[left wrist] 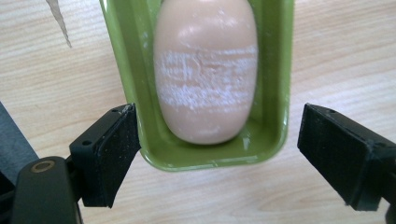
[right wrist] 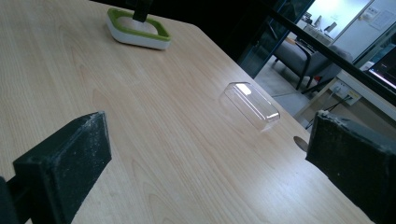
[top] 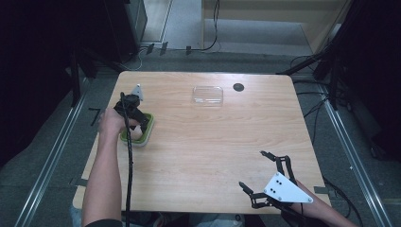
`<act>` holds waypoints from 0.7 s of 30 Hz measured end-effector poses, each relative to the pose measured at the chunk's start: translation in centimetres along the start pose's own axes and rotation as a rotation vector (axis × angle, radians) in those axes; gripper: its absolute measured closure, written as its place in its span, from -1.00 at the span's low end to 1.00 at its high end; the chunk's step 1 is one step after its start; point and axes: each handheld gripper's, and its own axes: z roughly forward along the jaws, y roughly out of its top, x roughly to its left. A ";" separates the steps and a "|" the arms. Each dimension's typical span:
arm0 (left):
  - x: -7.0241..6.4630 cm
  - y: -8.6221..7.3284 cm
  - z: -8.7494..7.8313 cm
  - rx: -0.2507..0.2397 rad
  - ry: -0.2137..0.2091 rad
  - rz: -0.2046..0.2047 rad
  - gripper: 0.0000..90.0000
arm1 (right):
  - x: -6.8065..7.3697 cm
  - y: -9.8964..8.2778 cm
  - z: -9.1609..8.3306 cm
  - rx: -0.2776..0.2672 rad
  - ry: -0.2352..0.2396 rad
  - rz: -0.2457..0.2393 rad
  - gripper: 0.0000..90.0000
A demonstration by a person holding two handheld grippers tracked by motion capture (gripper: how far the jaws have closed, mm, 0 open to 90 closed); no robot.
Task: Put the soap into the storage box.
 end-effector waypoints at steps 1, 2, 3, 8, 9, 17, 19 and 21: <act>0.0 0.0 0.0 0.000 0.000 0.000 -0.71 | 0.0 0.0 0.0 0.000 0.000 0.000 -1.00; -0.2 -0.3 -0.2 0.002 0.000 0.010 -0.71 | 0.0 0.0 -0.1 0.000 -0.001 0.000 -1.00; -0.4 -0.5 -0.4 0.009 0.007 0.017 -0.72 | 0.0 0.0 -0.1 -0.003 -0.003 0.002 -1.00; -0.9 -1.2 -0.8 0.009 0.010 0.036 -0.73 | 0.1 0.1 -0.1 -0.005 -0.003 -0.003 -1.00; -1.0 -1.5 -0.9 0.006 0.012 0.036 -0.73 | 0.1 0.1 -0.1 -0.004 -0.003 -0.004 -1.00; -1.8 -3.9 -1.9 -0.004 0.015 0.060 -0.72 | 0.1 0.1 0.0 -0.005 -0.001 -0.004 -1.00; -2.1 -4.4 -2.2 -0.007 0.020 0.071 -0.72 | 0.1 0.1 0.0 -0.003 -0.002 -0.004 -1.00; -2.4 -5.0 -2.6 -0.011 0.022 0.084 -0.72 | 0.2 0.1 0.0 0.001 0.002 -0.003 -1.00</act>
